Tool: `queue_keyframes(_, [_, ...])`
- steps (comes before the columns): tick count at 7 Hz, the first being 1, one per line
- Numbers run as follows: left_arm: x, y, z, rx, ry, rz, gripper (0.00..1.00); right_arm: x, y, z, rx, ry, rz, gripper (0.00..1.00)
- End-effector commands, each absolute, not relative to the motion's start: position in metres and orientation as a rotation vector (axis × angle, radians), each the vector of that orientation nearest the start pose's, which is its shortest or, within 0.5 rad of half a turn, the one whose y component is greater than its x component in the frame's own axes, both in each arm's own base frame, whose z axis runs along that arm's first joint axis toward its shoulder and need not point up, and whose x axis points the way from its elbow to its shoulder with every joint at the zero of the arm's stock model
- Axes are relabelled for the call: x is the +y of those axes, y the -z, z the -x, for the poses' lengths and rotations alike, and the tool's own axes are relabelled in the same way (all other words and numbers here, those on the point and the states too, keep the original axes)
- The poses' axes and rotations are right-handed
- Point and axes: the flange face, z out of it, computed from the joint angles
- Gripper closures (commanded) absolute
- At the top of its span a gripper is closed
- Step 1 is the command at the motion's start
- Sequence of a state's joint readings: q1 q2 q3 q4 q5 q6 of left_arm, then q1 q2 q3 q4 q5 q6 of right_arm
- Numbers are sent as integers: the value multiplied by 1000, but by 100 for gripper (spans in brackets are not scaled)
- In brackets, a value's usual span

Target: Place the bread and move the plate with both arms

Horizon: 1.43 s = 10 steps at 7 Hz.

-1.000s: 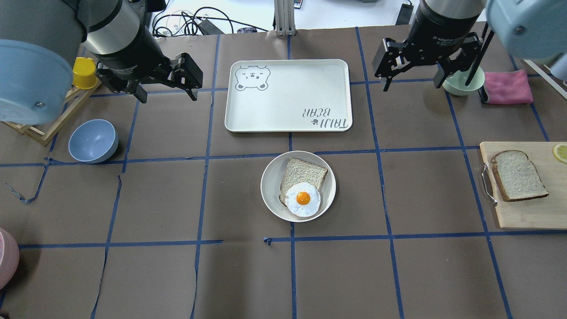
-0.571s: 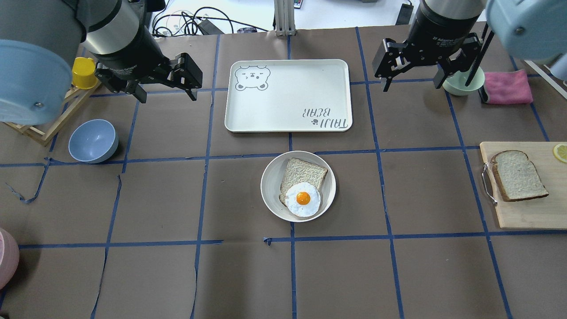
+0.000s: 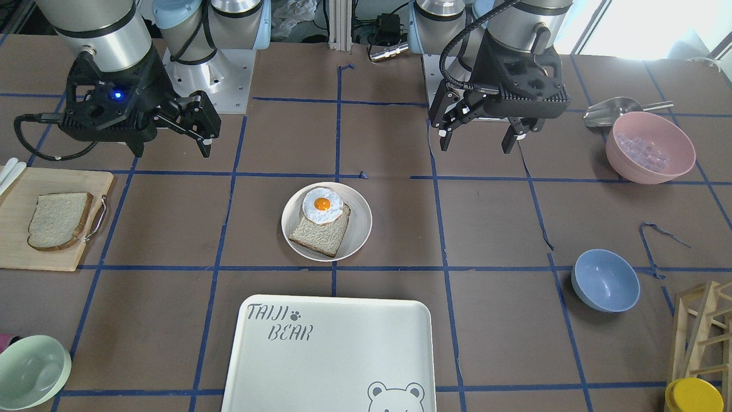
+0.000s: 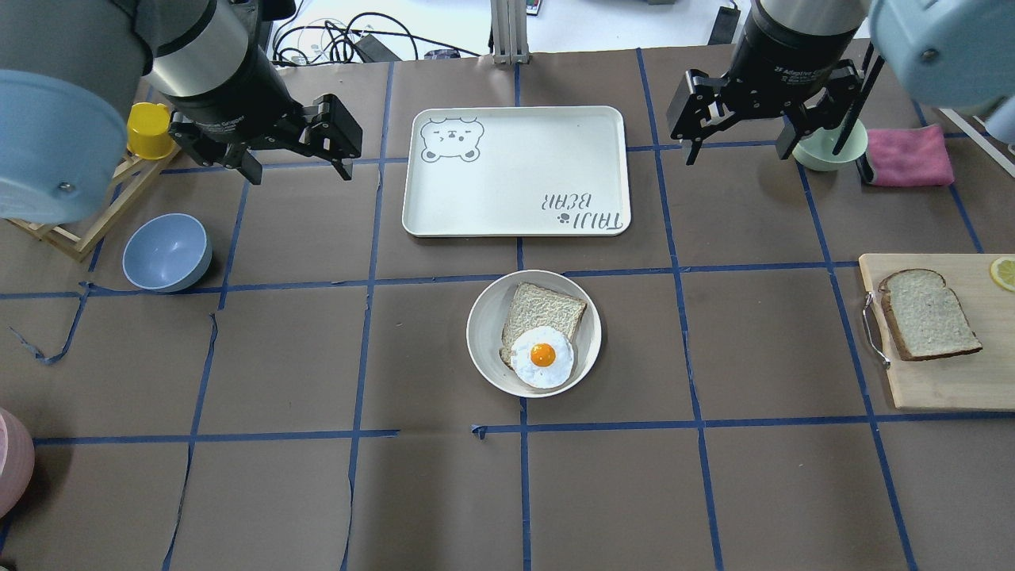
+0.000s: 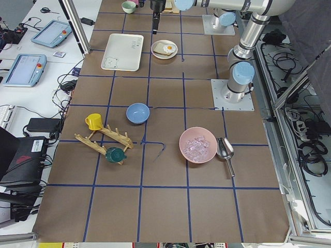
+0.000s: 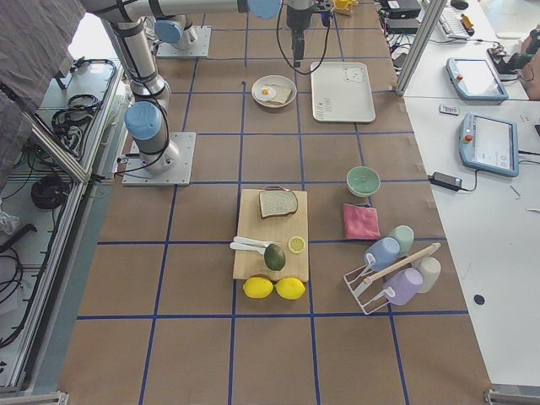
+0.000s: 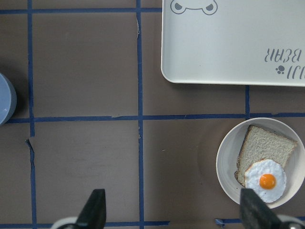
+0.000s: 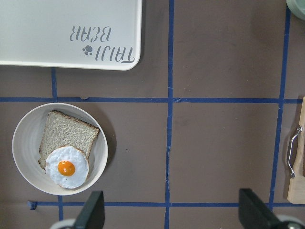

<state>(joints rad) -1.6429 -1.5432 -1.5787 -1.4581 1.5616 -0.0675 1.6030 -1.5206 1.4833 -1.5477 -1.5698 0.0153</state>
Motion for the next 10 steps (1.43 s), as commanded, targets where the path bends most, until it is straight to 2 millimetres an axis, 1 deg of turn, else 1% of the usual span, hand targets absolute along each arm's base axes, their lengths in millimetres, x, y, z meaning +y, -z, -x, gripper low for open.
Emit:
queue_keyframes(1, [-481,-510,169,3155,209,-8,0,-510,-503,-149,3141,22,24,0])
queue_keyframes(6, [-481,-510,169,3155,207,-8,0,-511,-503,-146,3141,22,15,0])
queue_keyframes(9, [-481,-511,169,3155,209,-8,0,-516,-497,-124,3097,-11,-55,0])
queue_keyframes(10, [-480,-511,169,3155,209,-8,0,-521,-490,-102,3091,-35,-112,0])
